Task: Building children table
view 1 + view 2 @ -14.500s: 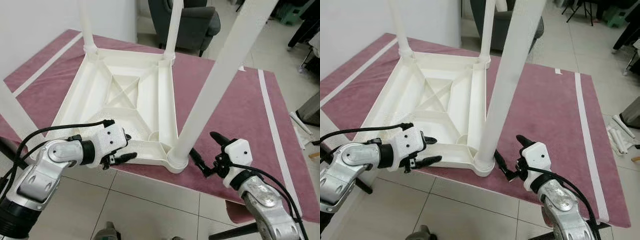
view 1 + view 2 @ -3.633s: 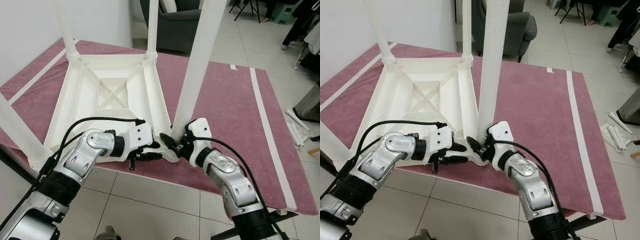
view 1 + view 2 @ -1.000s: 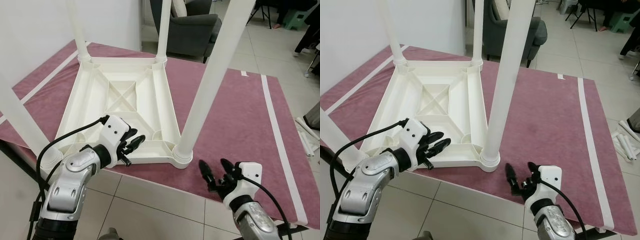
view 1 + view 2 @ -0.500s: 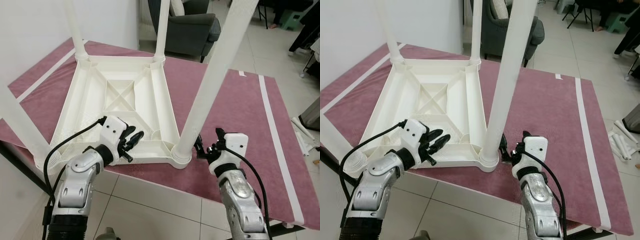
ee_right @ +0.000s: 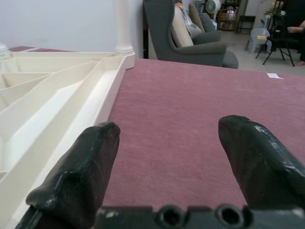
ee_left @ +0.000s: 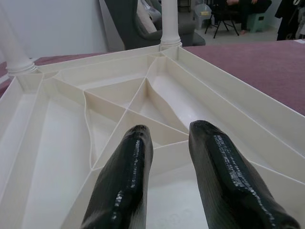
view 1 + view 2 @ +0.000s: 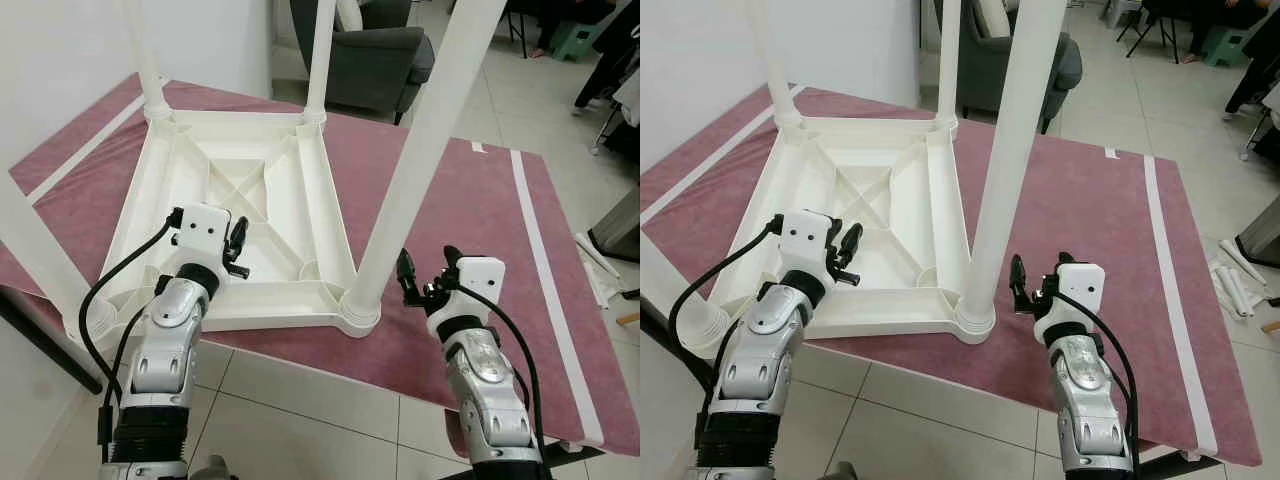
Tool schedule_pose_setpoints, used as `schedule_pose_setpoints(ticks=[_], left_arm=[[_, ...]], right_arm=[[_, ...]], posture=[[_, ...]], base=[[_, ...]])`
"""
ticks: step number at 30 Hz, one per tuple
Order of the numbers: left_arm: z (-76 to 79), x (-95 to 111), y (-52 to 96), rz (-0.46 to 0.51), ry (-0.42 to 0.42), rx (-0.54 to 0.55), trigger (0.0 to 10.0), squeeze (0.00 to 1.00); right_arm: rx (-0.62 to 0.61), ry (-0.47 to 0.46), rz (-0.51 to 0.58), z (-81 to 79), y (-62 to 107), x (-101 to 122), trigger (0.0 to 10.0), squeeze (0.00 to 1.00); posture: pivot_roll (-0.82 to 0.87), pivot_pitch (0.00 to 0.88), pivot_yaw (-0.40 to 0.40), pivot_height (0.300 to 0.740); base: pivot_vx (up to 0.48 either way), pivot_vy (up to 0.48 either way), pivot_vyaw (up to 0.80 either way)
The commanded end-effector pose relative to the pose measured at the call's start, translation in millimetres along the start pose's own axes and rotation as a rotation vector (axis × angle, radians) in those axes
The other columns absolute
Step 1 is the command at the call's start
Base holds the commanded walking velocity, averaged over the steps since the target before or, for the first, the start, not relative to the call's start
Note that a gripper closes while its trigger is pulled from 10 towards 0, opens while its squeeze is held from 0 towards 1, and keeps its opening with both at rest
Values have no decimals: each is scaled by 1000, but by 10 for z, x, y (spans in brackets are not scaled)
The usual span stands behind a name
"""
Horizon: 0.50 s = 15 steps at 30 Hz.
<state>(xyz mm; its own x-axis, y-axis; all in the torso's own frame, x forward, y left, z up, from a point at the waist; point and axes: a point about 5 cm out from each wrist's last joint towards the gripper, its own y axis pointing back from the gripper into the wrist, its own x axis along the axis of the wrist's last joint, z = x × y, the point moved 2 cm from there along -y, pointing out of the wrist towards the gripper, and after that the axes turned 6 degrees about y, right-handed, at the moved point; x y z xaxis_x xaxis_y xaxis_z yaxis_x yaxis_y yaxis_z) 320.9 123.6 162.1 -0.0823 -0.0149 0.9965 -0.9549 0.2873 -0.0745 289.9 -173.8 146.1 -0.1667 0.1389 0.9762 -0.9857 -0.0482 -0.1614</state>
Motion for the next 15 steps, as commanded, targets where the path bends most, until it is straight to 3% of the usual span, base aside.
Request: schedule_pose_setpoints(ticks=[1,5,6,7,8,10,15], left_arm=[[-34,-35,13,-14,-20,4,10000,0],[-62,-82,51,-37,-33,-24,10000,0],[-5,-114,82,-58,-41,-95,10000,0],[-5,-114,82,-58,-41,-95,10000,0],[70,-141,130,-84,-66,-192,10000,0],[91,-145,156,-101,-74,-247,10000,0],[145,-163,232,-215,-198,-442,10000,0]], right_arm=[[17,5,-4,-28,-9,-23,10000,0],[46,21,4,-88,-12,-11,10000,0],[46,20,6,-96,4,-7,10000,0],[46,20,6,-96,4,-7,10000,0],[54,28,7,-109,25,-14,10000,0],[67,27,6,-126,30,-15,10000,0],[148,59,32,-111,11,73,10000,0]], posture=[[148,0,-42,740],[144,0,-25,740],[144,0,-21,740],[144,0,-21,740],[145,0,-32,740],[141,0,-40,740],[140,0,-40,740]], base=[[0,0,0],[0,0,0],[0,0,0],[0,0,0],[0,0,0],[0,0,0],[0,0,0]])
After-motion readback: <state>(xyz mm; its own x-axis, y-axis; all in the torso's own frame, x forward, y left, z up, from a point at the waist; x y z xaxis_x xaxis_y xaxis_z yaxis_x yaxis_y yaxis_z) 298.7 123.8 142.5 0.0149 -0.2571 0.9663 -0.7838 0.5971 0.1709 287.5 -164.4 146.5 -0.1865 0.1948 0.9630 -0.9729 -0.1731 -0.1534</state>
